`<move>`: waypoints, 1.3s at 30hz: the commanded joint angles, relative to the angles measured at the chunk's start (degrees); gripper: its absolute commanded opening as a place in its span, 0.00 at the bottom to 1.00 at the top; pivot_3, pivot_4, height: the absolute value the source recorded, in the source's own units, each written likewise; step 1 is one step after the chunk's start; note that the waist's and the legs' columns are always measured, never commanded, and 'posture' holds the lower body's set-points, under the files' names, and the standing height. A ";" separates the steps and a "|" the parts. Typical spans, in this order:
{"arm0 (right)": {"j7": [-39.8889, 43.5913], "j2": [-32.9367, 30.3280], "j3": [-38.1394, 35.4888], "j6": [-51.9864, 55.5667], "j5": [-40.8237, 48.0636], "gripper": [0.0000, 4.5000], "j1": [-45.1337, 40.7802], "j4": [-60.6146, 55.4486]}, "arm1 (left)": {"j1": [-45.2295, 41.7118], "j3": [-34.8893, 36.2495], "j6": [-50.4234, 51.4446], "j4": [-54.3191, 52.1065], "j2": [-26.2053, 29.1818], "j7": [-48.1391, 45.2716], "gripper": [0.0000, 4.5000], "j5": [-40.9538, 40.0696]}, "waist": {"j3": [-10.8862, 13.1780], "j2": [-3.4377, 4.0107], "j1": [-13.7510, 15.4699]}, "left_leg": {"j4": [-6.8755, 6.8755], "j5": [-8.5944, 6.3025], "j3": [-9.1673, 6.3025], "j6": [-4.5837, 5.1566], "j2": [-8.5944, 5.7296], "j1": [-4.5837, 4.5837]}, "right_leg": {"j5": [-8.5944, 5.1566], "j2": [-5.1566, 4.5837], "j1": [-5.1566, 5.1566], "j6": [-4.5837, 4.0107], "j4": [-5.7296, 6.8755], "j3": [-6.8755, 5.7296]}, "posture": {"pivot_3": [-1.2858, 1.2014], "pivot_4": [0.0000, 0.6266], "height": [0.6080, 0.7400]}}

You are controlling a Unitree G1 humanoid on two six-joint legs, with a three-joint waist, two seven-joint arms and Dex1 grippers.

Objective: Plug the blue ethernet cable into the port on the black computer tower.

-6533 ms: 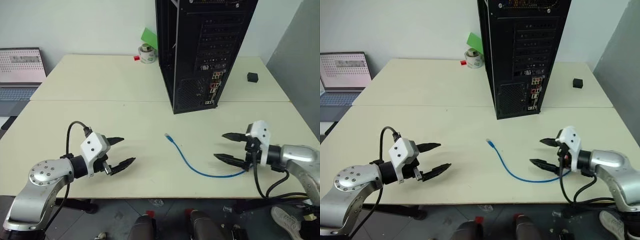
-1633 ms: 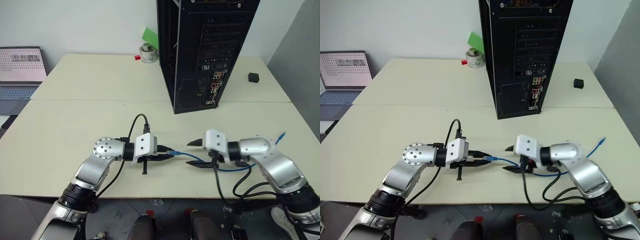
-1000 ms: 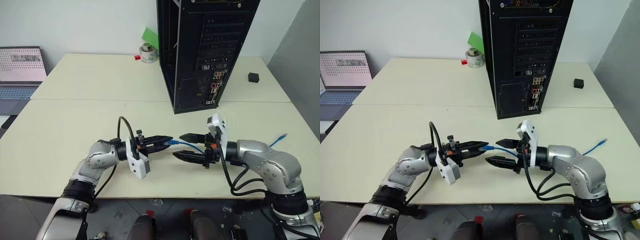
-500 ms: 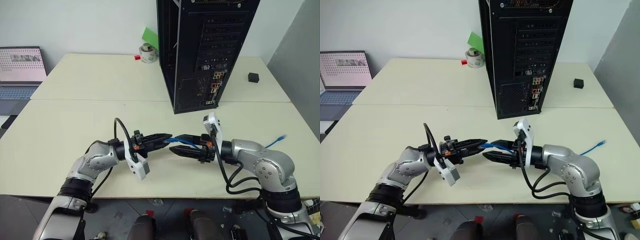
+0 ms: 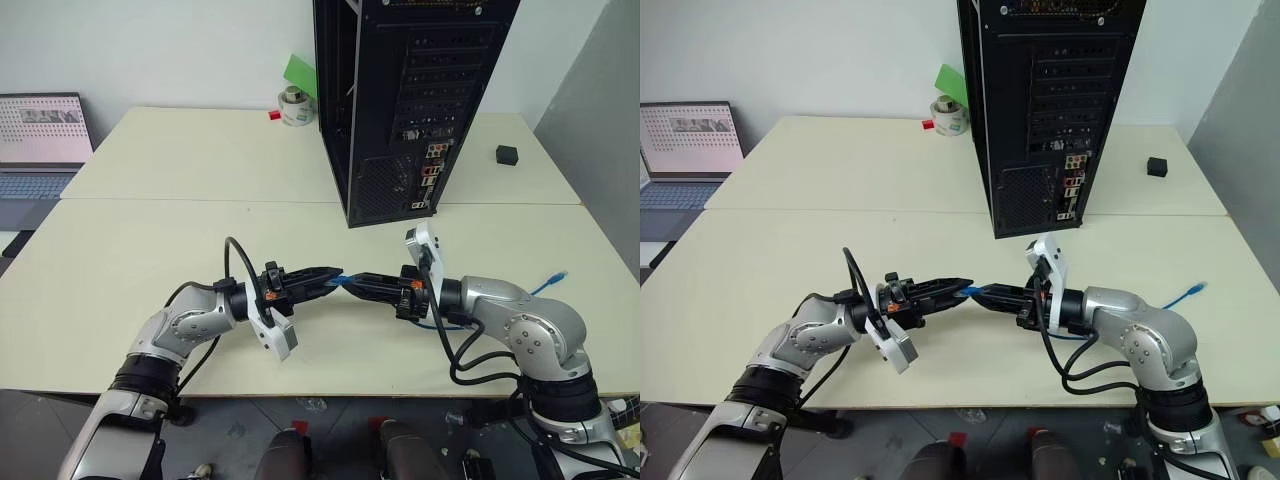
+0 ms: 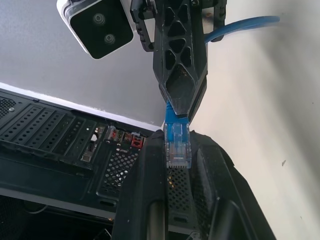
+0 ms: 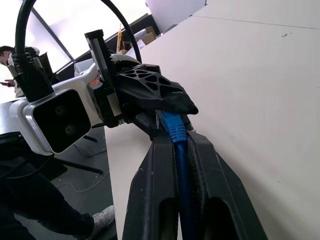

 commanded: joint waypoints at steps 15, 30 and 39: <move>0.42 -1.61 -1.08 -1.26 1.07 0.00 -1.17 -1.04 | 1.13 -4.82 11.09 -3.12 1.66 -4.91 0.62 -13.44 | 0.00 0.00 -0.03 | 0.00 0.00 0.00 0.00 0.00 0.00 | 0.00 0.00 0.00 0.00 0.00 0.00 | 0.52 0.24 1.00; -29.40 3.59 -6.04 -24.14 -26.22 0.00 -3.71 7.14 | -1.73 -1.31 72.97 -27.71 -12.58 -3.36 0.81 -36.96 | 0.00 0.00 -0.06 | 0.02 0.00 -0.04 -0.01 -0.01 -0.05 | -0.01 0.05 -0.03 0.01 0.03 0.02 | 0.52 0.24 1.00; -38.58 9.90 -5.43 -32.43 -35.42 0.00 -7.41 16.23 | -6.44 -2.68 89.05 -29.84 -20.06 0.72 0.81 -35.72 | 0.00 0.00 -0.09 | 0.00 0.01 0.02 -0.03 -0.02 -0.05 | 0.00 0.08 -0.08 0.00 0.03 0.10 | 0.52 0.24 1.00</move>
